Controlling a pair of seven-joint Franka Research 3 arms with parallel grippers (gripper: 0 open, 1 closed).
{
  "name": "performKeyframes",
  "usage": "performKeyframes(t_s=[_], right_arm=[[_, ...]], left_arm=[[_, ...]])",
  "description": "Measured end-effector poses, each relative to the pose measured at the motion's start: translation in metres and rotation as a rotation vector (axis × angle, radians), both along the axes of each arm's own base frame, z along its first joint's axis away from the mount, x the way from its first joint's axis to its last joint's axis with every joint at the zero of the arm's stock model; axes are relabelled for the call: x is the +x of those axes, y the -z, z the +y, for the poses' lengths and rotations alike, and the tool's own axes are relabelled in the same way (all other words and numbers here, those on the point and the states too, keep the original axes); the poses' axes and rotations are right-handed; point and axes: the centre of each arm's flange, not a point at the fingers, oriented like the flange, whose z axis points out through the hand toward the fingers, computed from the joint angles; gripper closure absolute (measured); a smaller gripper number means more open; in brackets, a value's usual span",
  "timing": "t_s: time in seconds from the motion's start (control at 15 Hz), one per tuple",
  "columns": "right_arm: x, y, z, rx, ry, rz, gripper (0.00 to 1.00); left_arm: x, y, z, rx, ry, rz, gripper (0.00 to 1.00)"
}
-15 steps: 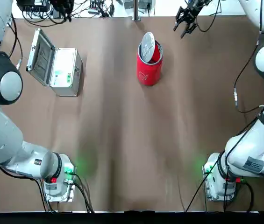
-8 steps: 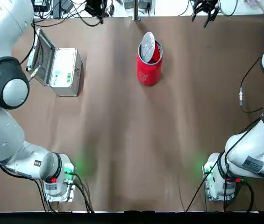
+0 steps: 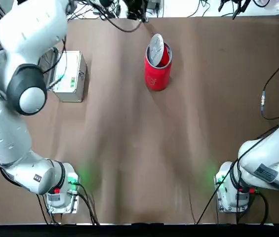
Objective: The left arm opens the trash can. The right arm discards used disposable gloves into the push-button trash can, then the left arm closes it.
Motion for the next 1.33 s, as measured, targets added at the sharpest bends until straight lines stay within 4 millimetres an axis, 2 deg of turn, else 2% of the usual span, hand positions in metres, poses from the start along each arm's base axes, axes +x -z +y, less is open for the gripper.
performKeyframes(t_s=[0.13,0.2,0.33,0.6,0.87,1.07,1.2,1.33], right_arm=[[-0.002,-0.004,0.001,-0.007,-0.008,0.000,0.01],[-0.005,-0.013,0.002,-0.021,-0.048,-0.026,0.01],[-0.009,-0.029,-0.002,-0.052,-0.076,-0.060,0.01],[-0.027,-0.061,-0.020,-0.143,-0.164,-0.086,0.01],[-0.054,-0.114,-0.017,-0.208,-0.176,-0.137,0.01],[-0.075,-0.150,-0.012,-0.224,-0.177,-0.177,0.01],[-0.086,-0.163,-0.018,-0.234,-0.162,-0.189,0.01],[-0.093,-0.161,-0.024,-0.244,-0.153,-0.178,0.01]], left_arm=[[-0.008,0.017,-0.029,-0.032,-0.003,-0.007,0.99],[-0.016,0.029,-0.050,-0.026,0.011,-0.014,0.99],[-0.019,0.037,-0.065,-0.006,0.019,-0.029,0.99],[-0.018,0.059,-0.081,0.033,0.022,-0.062,0.99],[-0.029,0.090,-0.103,0.107,0.009,-0.111,0.99],[-0.038,0.101,-0.117,0.123,0.009,-0.125,0.99],[-0.038,0.108,-0.118,0.131,0.011,-0.120,0.99],[-0.041,0.122,-0.123,0.145,0.019,-0.114,0.99]])
